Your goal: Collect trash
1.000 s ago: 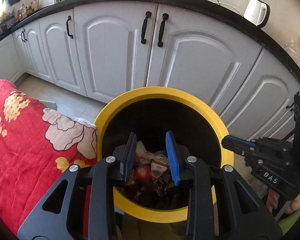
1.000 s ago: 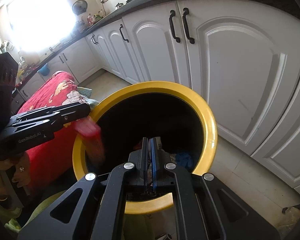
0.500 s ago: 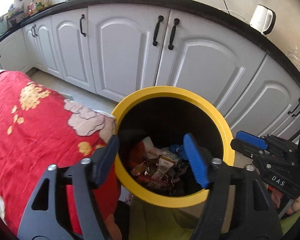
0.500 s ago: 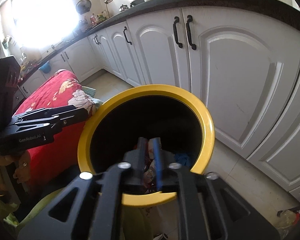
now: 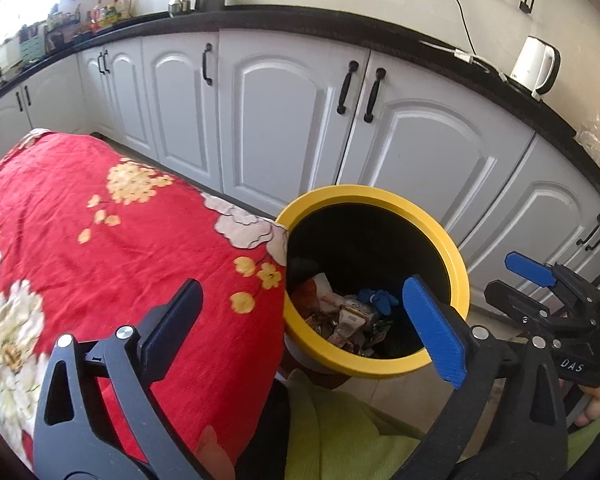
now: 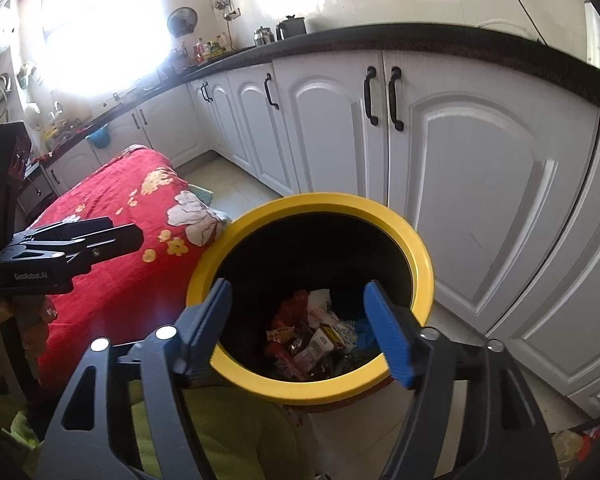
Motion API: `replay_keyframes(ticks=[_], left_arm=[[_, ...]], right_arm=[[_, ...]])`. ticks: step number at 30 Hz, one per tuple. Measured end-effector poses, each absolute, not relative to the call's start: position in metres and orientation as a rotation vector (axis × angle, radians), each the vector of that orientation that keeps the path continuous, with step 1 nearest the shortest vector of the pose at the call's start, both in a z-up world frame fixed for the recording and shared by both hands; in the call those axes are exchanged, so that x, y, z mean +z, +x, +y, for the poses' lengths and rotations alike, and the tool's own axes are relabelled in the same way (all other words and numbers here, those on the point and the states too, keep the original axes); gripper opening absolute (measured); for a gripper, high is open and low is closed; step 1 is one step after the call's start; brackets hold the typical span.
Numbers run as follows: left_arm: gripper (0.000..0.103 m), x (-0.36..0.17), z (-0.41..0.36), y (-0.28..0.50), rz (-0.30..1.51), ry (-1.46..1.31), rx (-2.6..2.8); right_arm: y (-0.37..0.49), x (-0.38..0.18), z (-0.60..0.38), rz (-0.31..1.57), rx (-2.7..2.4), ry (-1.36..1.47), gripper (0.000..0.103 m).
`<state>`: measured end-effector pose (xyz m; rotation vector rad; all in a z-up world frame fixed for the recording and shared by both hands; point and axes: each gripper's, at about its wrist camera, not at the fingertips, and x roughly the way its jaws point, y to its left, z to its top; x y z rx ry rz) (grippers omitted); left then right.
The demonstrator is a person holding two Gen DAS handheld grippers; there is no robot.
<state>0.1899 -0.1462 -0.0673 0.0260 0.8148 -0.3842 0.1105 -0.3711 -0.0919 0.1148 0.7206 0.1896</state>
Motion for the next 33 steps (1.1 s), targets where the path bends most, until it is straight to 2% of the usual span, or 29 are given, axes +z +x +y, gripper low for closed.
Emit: replay_keyframes(ticks=[3, 5, 8, 11, 33], left_arm=[[0.092, -0.060, -0.136, 0.180, 0.800, 0.014, -0.371], [0.092, -0.055, -0.131, 0.174, 0.787, 0.014, -0.361], [0.092, -0.047, -0.123, 0.163, 0.763, 0.011, -0.346], [0.092, -0.038, -0.115, 0.152, 0.730, -0.001, -0.336], [0.092, -0.008, -0.074, 0.044, 0.419, -0.033, -0.172]], right_arm=[[0.105, -0.085, -0.367, 0.708, 0.193, 0.109, 0.074], [0.100, -0.081, -0.363, 0.697, 0.187, 0.101, 0.084], [0.094, -0.075, -0.358, 0.683, 0.188, 0.097, 0.086], [0.089, -0.070, -0.354, 0.664, 0.174, 0.089, 0.094], [-0.008, -0.032, -0.307, 0.277, 0.151, 0.006, 0.097]])
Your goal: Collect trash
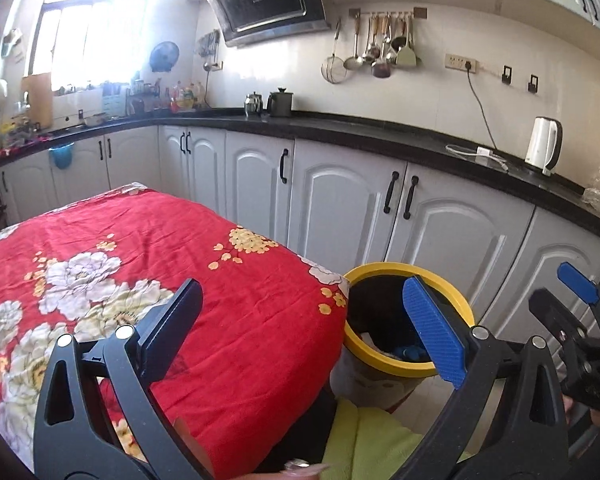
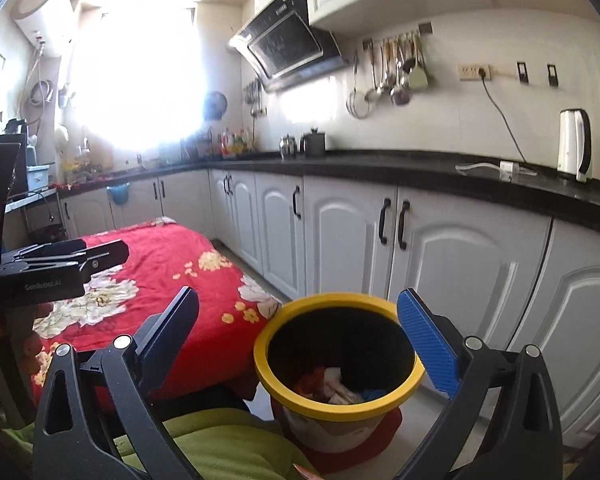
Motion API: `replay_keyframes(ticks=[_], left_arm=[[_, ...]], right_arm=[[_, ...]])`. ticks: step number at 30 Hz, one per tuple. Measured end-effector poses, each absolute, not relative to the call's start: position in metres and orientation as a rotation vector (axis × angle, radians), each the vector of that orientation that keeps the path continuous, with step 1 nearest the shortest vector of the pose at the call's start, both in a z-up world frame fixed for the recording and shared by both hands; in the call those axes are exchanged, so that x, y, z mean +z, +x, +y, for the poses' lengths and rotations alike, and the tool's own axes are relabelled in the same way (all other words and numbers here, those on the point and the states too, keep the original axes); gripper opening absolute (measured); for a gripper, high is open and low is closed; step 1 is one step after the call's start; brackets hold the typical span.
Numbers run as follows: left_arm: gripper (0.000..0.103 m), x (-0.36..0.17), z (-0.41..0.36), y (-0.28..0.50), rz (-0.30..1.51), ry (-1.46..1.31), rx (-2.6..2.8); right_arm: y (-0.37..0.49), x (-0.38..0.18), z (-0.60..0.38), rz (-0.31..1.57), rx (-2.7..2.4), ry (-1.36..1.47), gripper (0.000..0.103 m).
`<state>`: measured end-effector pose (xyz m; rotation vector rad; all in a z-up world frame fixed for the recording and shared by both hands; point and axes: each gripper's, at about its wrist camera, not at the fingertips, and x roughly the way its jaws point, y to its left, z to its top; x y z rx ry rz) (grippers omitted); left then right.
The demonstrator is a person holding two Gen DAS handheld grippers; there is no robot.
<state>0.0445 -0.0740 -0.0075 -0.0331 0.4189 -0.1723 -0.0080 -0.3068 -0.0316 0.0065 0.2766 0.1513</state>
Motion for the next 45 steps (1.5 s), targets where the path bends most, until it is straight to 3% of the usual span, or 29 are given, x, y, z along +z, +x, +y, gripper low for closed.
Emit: replay_keyframes(ticks=[7, 45], left_arm=[[0.092, -0.005, -0.070, 0.027, 0.345, -0.049, -0.158], [0.092, -0.008, -0.073, 0.026, 0.354, -0.045, -0.158]], right_arm=[[-0.018, -0.028, -0.308, 0.212, 0.098, 0.029, 0.097], [-0.016, -0.031, -0.302, 0.229, 0.107, 0.009, 0.097]])
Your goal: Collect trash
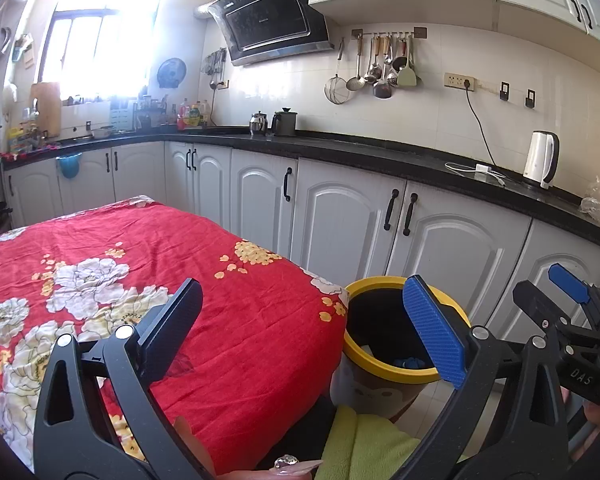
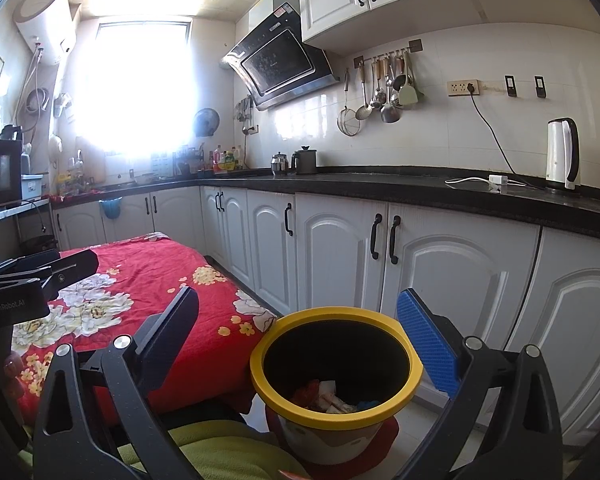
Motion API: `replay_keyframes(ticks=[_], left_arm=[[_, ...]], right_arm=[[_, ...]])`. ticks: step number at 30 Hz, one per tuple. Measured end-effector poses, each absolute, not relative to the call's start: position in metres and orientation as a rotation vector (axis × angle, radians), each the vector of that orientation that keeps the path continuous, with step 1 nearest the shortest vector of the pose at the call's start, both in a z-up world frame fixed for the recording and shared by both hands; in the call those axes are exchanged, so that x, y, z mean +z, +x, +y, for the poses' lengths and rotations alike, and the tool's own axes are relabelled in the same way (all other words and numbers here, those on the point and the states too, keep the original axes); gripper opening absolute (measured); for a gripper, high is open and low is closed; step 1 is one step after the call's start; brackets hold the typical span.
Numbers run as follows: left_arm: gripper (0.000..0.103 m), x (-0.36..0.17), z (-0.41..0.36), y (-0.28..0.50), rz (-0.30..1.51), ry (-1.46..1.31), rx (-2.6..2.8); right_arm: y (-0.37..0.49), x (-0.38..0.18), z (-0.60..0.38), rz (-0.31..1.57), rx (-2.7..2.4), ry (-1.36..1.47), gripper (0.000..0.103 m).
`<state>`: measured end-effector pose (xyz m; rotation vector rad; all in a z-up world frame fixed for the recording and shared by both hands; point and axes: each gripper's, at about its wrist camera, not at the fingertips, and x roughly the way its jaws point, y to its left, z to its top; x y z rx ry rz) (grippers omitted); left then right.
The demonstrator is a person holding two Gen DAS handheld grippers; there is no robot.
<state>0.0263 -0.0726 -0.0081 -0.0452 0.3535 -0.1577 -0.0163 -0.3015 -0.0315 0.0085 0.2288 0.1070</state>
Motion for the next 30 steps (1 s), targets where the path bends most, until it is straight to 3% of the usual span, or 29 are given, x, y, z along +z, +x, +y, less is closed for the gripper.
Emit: replay_keyframes(ticks=[24, 30], left_arm=[[0.092, -0.014, -0.072, 0.030, 0.364, -0.003, -0.132], [0.092, -0.016, -0.044, 0.042, 0.460, -0.096, -0.149]], right_arm=[[-0.016, -0.033, -0.302, 0.239, 0.109, 0.016, 0.097], [-0.010, -0.036, -0.292, 0.267, 0.126, 0.013, 0.097]])
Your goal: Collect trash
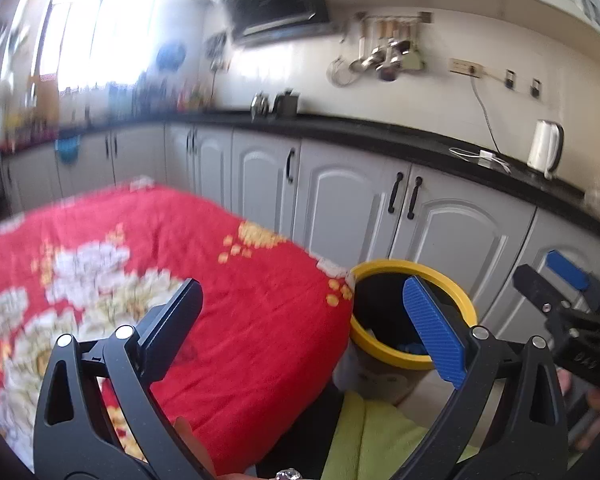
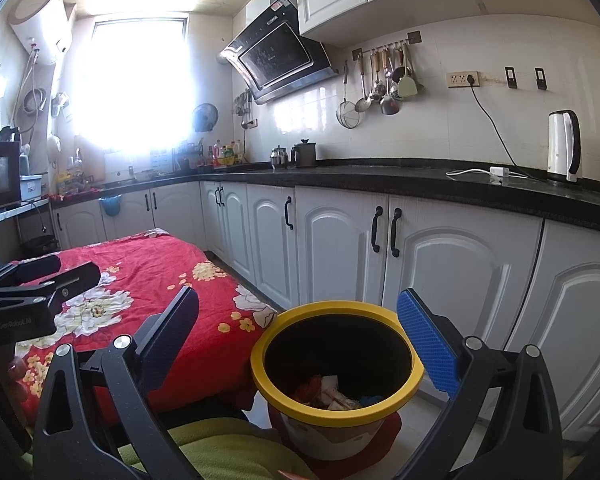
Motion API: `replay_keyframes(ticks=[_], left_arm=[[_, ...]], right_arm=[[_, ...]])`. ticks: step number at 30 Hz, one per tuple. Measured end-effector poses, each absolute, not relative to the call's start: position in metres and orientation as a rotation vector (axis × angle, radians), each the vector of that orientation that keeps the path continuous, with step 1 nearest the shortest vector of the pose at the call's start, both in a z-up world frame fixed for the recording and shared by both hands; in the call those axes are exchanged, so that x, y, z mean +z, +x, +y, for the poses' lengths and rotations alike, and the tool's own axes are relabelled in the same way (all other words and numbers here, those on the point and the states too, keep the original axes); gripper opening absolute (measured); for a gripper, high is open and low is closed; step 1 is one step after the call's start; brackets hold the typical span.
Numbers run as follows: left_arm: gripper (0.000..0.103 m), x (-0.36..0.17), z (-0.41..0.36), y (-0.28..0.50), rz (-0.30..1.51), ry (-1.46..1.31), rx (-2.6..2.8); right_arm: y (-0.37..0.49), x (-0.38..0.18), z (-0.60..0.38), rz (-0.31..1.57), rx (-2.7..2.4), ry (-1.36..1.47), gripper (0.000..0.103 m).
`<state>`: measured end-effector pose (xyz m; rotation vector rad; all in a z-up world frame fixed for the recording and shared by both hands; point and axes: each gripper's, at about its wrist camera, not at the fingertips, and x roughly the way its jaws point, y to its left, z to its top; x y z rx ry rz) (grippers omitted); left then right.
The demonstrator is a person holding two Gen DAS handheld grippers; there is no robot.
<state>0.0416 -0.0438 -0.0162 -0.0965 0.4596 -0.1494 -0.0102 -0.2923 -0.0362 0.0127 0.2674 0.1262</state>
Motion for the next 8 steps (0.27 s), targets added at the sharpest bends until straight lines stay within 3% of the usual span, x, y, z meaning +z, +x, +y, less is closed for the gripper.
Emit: replay_keyframes(ticks=[4, 8], left_arm=[[0.092, -0.026, 0.035, 0.051, 0.561, -0.188, 0.008], [0.092, -0.042, 0.180, 0.025, 0.612, -0.239, 0.461]], right_arm=[[0.016, -0.027, -0.248, 0.312, 0.261, -0.004, 0.097], [0.051, -0.021, -0.127, 0.435, 0.563, -0.055, 0.097]])
